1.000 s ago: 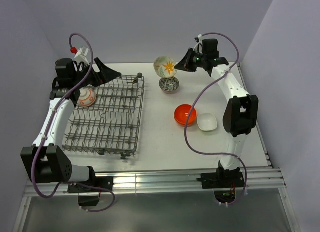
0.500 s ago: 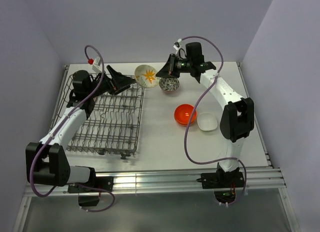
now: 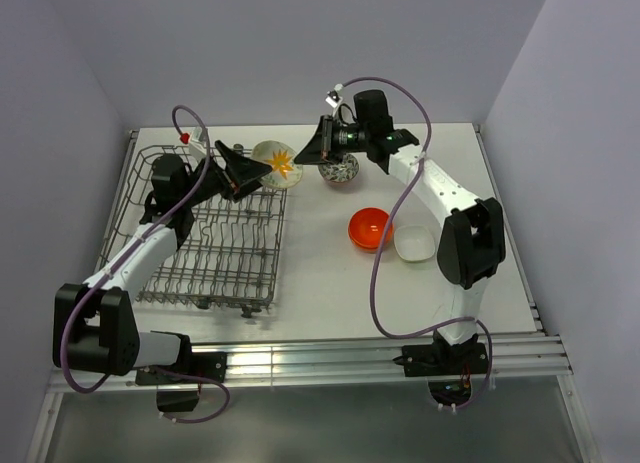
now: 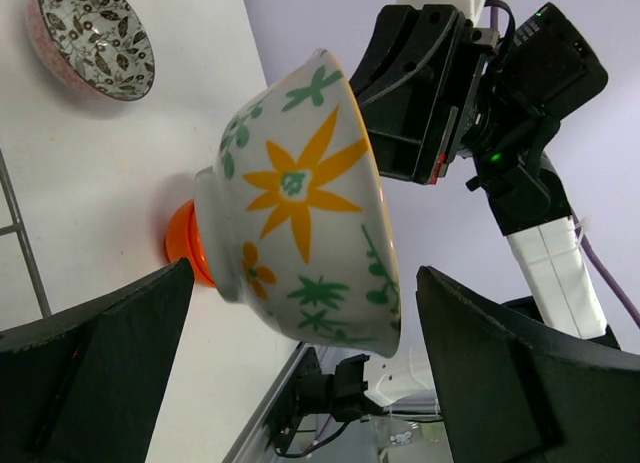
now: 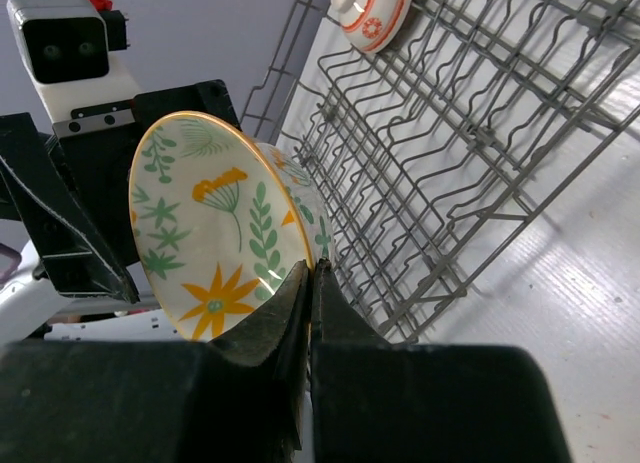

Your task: Load the bowls into the dish rack

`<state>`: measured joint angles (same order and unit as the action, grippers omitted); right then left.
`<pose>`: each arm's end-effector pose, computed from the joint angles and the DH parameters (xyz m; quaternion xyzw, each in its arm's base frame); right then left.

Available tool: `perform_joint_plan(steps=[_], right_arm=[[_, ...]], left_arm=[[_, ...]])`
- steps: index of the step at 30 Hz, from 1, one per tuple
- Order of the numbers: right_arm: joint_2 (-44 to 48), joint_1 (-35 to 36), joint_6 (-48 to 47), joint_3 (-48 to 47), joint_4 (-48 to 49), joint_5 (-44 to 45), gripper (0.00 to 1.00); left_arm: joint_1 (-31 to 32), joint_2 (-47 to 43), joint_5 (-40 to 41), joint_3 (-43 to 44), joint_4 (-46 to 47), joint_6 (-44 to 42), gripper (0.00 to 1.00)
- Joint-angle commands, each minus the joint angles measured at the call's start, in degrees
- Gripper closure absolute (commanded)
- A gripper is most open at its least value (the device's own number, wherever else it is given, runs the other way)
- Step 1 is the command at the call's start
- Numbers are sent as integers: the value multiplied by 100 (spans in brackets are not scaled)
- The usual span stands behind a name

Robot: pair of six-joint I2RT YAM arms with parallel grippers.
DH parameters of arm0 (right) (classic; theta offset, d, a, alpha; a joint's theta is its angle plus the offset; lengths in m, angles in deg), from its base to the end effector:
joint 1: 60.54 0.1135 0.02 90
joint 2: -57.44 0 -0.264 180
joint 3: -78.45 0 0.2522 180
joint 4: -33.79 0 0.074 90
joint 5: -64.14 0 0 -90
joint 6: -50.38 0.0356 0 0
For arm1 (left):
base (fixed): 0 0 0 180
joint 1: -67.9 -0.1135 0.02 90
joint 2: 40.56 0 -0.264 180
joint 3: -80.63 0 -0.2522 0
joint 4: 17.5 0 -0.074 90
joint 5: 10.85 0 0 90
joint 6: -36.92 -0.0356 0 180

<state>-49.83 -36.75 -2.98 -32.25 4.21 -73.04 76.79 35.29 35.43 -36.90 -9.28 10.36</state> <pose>0.3905 0.2007 0.3374 -0.1233 0.7966 0.5374 0.2478 0.2927 -0.0707 0.3022 -0.0907 0.7241 -0.5914 0.3432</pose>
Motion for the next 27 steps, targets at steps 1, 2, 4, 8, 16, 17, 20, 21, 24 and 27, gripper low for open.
perform_joint_plan(steps=[1, 2, 4, 8, 16, 17, 20, 21, 24, 27], right_arm=[[390, 99, 203, -35, 544, -274, 100], [373, 117, 203, -35, 553, -266, 100], [364, 161, 247, 0, 579, -266, 100], [329, 214, 264, 0, 597, -248, 100], [232, 345, 177, -35, 483, -187, 100], [206, 345, 159, -35, 474, -186, 100], [171, 372, 133, -79, 430, -195, 100], [162, 381, 124, -105, 413, -195, 100], [65, 398, 54, -262, 264, -239, 100], [-5, 398, -26, -369, 52, -160, 87]], left_arm=[[34, -194, -75, -89, 763, 476, 1], [34, -203, -101, -133, 834, 529, 1], [34, -203, -101, -186, 983, 687, 2], [34, -220, -127, -274, 1133, 837, 6], [34, -255, -128, -239, 923, 723, 32], [43, -264, -119, -230, 818, 705, 39], [43, -290, -110, -248, 711, 617, 68], [43, -299, -110, -256, 720, 626, 78], [34, -378, -49, -300, 668, 591, 100], [-1, -484, 83, -283, 458, 424, 100]])
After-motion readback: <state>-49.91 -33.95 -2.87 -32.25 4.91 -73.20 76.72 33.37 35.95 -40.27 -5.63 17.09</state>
